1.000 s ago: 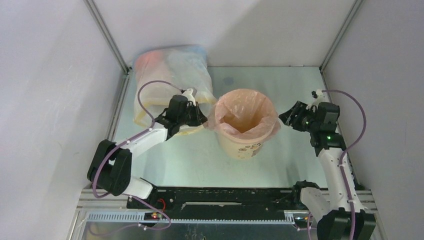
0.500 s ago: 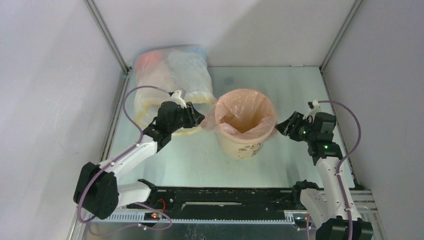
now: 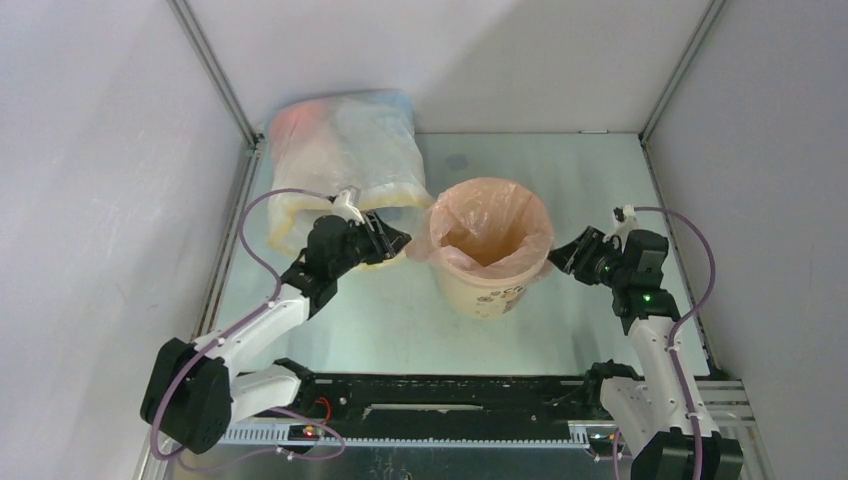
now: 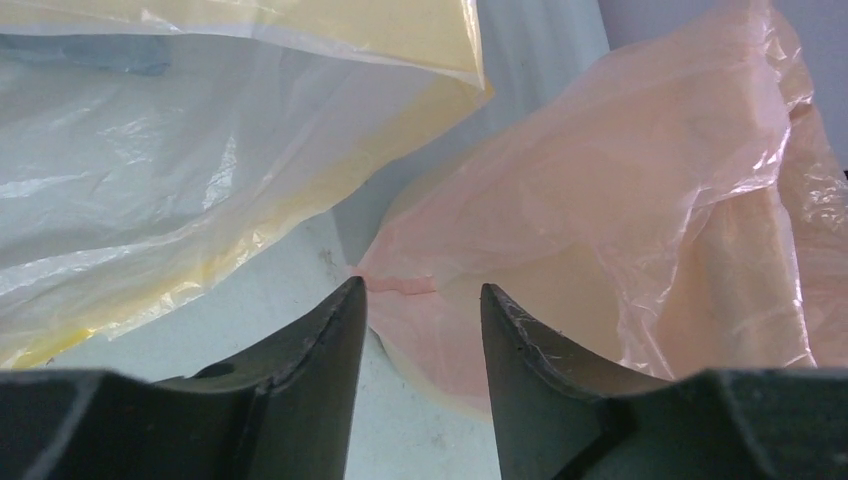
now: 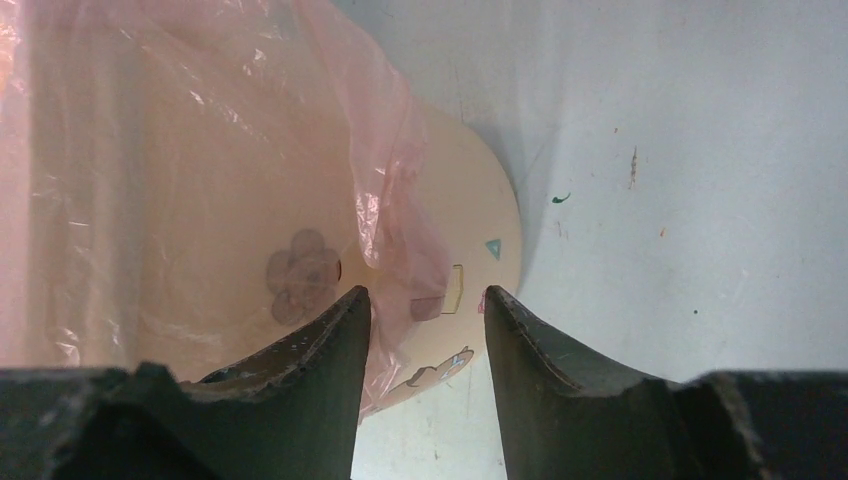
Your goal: Put the trash bags into the trash bin
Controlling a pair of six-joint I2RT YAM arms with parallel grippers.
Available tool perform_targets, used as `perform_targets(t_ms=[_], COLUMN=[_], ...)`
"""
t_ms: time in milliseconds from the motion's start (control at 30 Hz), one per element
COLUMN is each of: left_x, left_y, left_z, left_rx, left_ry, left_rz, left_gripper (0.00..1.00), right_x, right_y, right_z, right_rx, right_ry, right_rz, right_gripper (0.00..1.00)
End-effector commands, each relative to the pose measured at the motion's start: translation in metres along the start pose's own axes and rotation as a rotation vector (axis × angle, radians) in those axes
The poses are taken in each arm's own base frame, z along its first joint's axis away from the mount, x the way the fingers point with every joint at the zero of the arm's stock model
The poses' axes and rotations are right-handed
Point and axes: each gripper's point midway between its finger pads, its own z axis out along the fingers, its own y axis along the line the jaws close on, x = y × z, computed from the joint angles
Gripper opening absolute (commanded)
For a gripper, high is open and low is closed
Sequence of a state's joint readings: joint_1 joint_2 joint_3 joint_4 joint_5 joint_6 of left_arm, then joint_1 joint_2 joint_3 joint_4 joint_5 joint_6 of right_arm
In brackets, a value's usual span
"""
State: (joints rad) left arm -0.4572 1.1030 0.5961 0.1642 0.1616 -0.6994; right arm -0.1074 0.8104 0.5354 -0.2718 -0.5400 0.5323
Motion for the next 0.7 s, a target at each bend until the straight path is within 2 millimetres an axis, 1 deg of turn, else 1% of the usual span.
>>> perform_targets(t_ms=[0,67,167,233,300,367,467,567,667], left_x=[-0.001,0.005,0.011,0.013,0.017,0.020,0.025,0.029,0.030], left_y=[-0.009,-0.005,0.006,0.010,0.010,0.006,-0.001,-0.006,-0.015], left_z=[0.006,0.009,0.010,0.010,0.012,0.015,0.022,0.028,0.032], left_rx=[0.077,0.080,0.062,0.059,0.067,0.094,0.139,0.185,0.243], left_ry=[-0.002,0.017,0.027,0.033,0.049,0.072,0.108,0.126,0.145], left_rz=[-0.056,-0.073,-0.096,-0.114,-0.126,-0.136,-0.161,-0.199,-0.225], left_gripper=[0.49,0.48,0.52,0.56,0.59,0.63,0.63,0.57,0.42], right_x=[-0.008,-0.007,-0.006,-0.005,-0.005,-0.004,-0.002,0.000,0.001], right_y=[0.007,0.007,0.006,0.005,0.005,0.005,0.002,0.003,0.008], right_z=[0.001,0.002,0.003,0.003,0.004,0.005,0.006,0.006,0.006], right_rx=[-0.040,-0.045,-0.043,-0.042,-0.045,-0.049,-0.043,-0.055,-0.082], right_ry=[-0.028,-0.022,-0.017,-0.018,-0.015,-0.007,0.005,0.010,0.012], right_rz=[-0.016,-0.013,-0.012,-0.014,-0.015,-0.014,-0.013,-0.007,0.008], right_gripper=[0.49,0.49,0.50,0.50,0.51,0.51,0.51,0.49,0.41])
